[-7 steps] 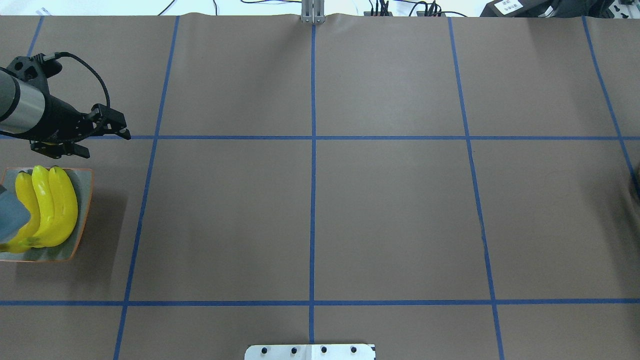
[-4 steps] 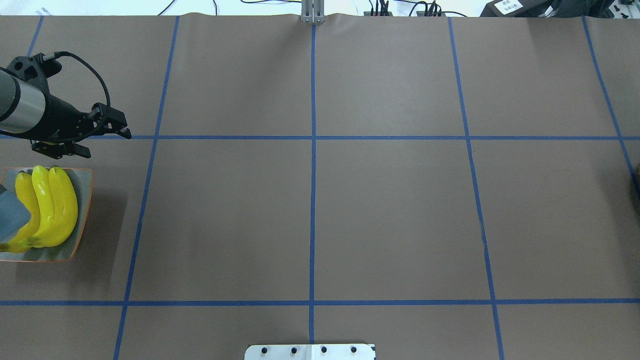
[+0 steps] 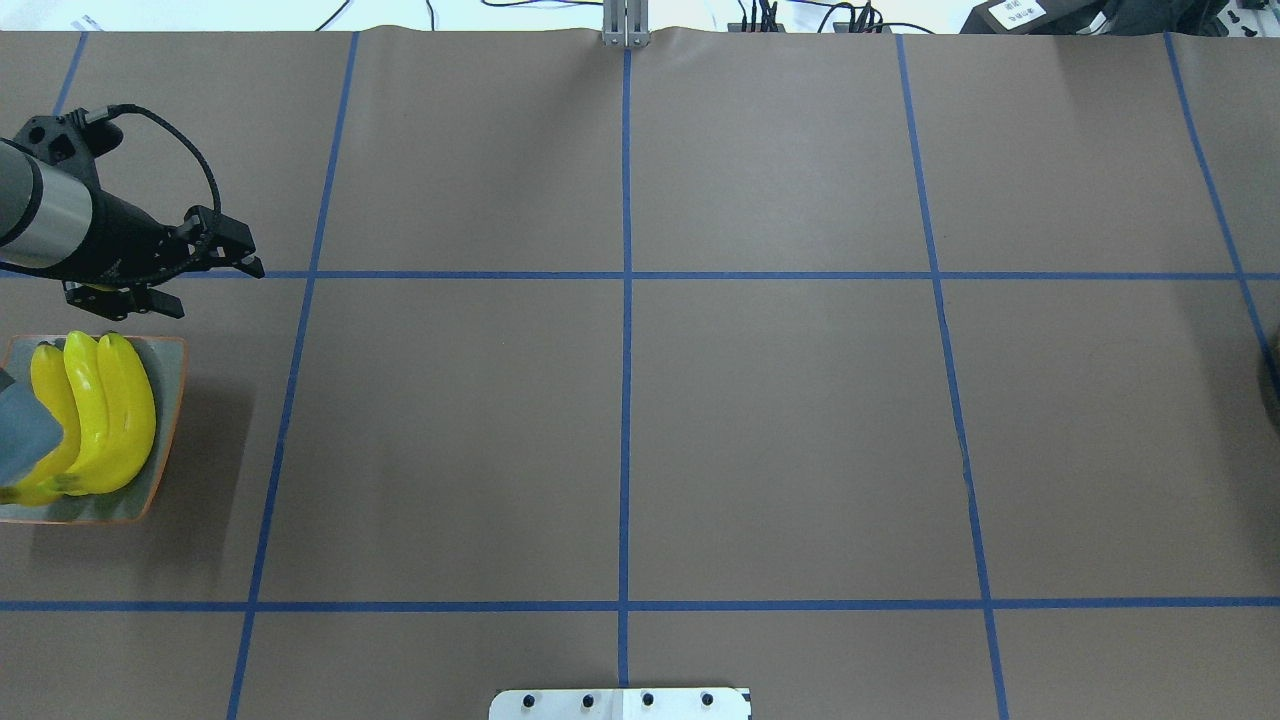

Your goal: Transfer all bananas from basket to plate

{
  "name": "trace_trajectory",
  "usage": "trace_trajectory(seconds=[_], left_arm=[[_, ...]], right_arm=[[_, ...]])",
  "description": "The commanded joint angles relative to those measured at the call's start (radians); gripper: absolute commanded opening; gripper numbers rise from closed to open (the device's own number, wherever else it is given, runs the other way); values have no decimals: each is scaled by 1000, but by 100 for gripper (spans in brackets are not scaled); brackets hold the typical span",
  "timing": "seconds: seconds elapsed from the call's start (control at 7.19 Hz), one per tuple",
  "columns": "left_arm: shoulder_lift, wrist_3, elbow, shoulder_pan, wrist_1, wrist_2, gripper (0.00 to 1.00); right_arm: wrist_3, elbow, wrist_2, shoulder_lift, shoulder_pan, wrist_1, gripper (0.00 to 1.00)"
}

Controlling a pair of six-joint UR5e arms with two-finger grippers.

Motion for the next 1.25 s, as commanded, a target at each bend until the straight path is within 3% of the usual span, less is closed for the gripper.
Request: trace_trajectory(seconds=[0.0, 0.28, 1.11], left_arm=[[0, 1, 1, 0, -1, 1, 100], [-1, 1, -2, 0, -4, 1, 100], [-12, 2, -5, 2, -8, 7, 100]], right_arm=[[-61, -72, 56, 37, 1, -66, 89], [-64, -118, 102, 50, 1, -107, 89], [-59, -189, 125, 93, 27, -129, 86]])
